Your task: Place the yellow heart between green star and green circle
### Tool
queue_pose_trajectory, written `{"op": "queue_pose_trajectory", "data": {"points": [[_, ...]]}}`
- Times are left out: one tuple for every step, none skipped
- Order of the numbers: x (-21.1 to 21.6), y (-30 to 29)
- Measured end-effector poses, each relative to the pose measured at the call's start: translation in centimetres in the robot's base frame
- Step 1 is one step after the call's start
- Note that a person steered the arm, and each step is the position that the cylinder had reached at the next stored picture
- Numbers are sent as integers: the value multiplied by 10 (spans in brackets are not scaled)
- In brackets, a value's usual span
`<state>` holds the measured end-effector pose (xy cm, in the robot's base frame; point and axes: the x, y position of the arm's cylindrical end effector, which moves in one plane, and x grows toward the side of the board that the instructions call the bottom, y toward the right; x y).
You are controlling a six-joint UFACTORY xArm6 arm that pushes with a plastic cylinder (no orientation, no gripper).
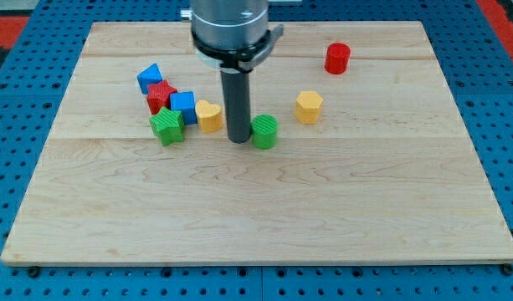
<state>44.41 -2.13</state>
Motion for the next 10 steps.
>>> {"op": "queue_pose_trajectory", "data": {"points": [[0, -5], [3, -26], [25, -86], [34, -145], [10, -159], [-17, -129], [-42, -79], [-57, -39], [-60, -35], [-69, -27]]}}
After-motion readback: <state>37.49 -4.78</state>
